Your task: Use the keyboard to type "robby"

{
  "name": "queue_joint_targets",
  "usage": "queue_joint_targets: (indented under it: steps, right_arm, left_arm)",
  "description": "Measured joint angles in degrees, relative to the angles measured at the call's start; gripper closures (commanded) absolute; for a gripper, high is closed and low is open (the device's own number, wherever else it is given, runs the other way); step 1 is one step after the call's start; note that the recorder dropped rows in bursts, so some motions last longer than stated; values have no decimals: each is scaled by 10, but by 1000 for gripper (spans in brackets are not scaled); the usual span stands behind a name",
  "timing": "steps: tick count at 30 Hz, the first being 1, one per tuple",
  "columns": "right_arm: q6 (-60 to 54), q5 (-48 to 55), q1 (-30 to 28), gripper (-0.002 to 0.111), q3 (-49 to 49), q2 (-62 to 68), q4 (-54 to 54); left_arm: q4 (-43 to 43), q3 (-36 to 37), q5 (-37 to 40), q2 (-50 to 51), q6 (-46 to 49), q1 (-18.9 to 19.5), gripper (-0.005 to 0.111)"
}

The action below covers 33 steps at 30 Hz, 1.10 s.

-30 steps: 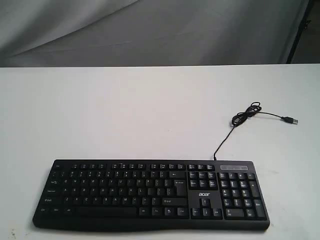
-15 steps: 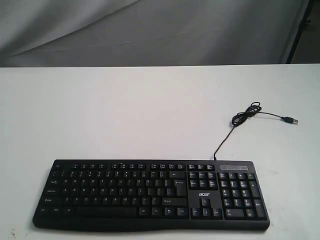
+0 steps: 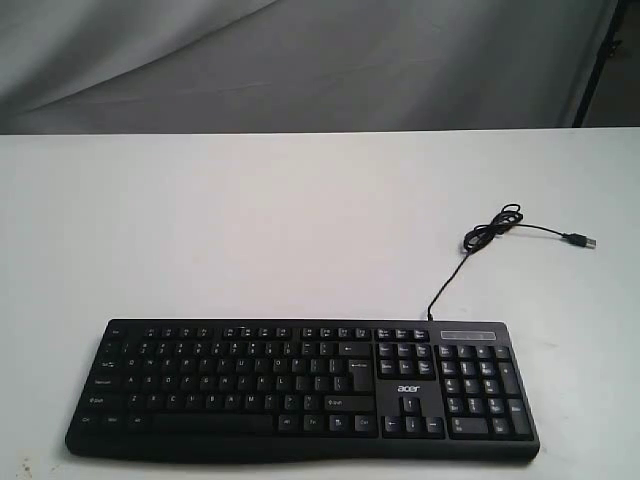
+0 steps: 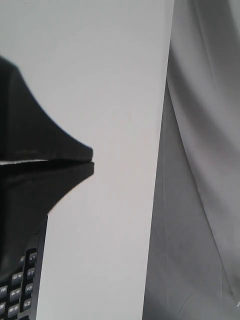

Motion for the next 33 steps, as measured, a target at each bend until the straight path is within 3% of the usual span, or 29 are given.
queue_joint_targets:
  steps: [10, 14, 19, 26, 33]
  right_arm:
    - [36, 22, 0, 108, -78, 154, 38]
    - [-8, 70, 22, 108, -98, 209, 72]
    - [-54, 128, 113, 108, -189, 331, 85]
    - [-141, 131, 261, 108, -321, 537, 108]
    - [-165, 98, 352, 108, -406, 711, 112]
  left_arm:
    - [0, 0, 0, 0, 0, 0, 107]
    - [0, 0, 0, 0, 0, 0, 107]
    - [0, 0, 0, 0, 0, 0, 107]
    - [0, 0, 0, 0, 0, 0, 107]
    - [0, 0, 0, 0, 0, 0, 107]
